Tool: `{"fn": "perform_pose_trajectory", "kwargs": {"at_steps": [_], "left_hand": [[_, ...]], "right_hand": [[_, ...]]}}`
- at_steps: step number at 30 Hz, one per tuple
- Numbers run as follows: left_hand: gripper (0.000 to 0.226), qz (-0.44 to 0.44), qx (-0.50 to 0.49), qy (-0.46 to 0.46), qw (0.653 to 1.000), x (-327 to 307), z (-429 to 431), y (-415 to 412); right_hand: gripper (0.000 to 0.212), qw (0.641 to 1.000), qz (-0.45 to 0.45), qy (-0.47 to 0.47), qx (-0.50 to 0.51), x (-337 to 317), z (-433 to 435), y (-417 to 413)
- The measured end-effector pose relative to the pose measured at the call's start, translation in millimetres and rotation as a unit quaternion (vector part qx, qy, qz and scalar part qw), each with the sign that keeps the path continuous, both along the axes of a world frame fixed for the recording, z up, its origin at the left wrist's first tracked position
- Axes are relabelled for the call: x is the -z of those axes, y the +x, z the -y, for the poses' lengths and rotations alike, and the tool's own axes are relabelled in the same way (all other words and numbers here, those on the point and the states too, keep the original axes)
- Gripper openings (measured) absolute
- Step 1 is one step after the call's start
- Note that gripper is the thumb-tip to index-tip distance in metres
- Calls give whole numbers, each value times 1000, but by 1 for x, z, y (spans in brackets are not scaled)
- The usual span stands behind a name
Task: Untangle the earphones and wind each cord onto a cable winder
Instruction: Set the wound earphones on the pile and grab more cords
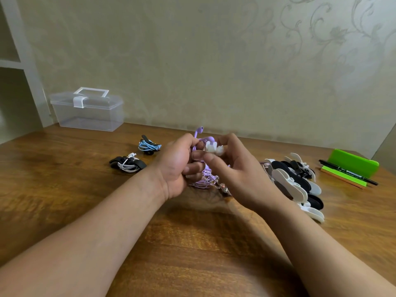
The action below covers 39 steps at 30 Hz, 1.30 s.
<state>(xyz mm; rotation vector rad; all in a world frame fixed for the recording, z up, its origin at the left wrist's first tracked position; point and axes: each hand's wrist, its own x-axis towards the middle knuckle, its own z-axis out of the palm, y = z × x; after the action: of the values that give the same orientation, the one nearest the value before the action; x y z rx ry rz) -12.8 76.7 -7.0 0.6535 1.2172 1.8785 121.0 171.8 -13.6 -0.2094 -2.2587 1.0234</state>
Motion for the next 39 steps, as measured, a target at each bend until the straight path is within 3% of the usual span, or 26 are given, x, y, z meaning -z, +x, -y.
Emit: {"fn": "perform_pose_trajectory", "kwargs": {"at_steps": [7,12,15,20,25,35,39], "left_hand": [[50,6,28,4,1000,-3,1,1],[31,-5,20,-3,1000,-2,0,7],[43,-18,31,-15,999,1,-2,10],[43,-41,38,-10,998,-1,0,11],[27,-47,36,-11,998,-5,2,11],[27,-93,44,-26,994,-3,4,11],[30,-92,69,-32,993,-5,5,12]], "right_hand": [[35,999,-25,-42,18,-5,2,1],[33,991,-43,-124,1,-4,2,-5],[31,982,-38,-180,-34,-1,-1,-6],[29,977,-50,-205,-31,-2,-3,-6],[16,974,-59,-215,-43,-7,-3,-1],[28,982,-39,-185,-28,-7,-10,-1],[42,980,-37,-193,-39,-7,-11,0]]}}
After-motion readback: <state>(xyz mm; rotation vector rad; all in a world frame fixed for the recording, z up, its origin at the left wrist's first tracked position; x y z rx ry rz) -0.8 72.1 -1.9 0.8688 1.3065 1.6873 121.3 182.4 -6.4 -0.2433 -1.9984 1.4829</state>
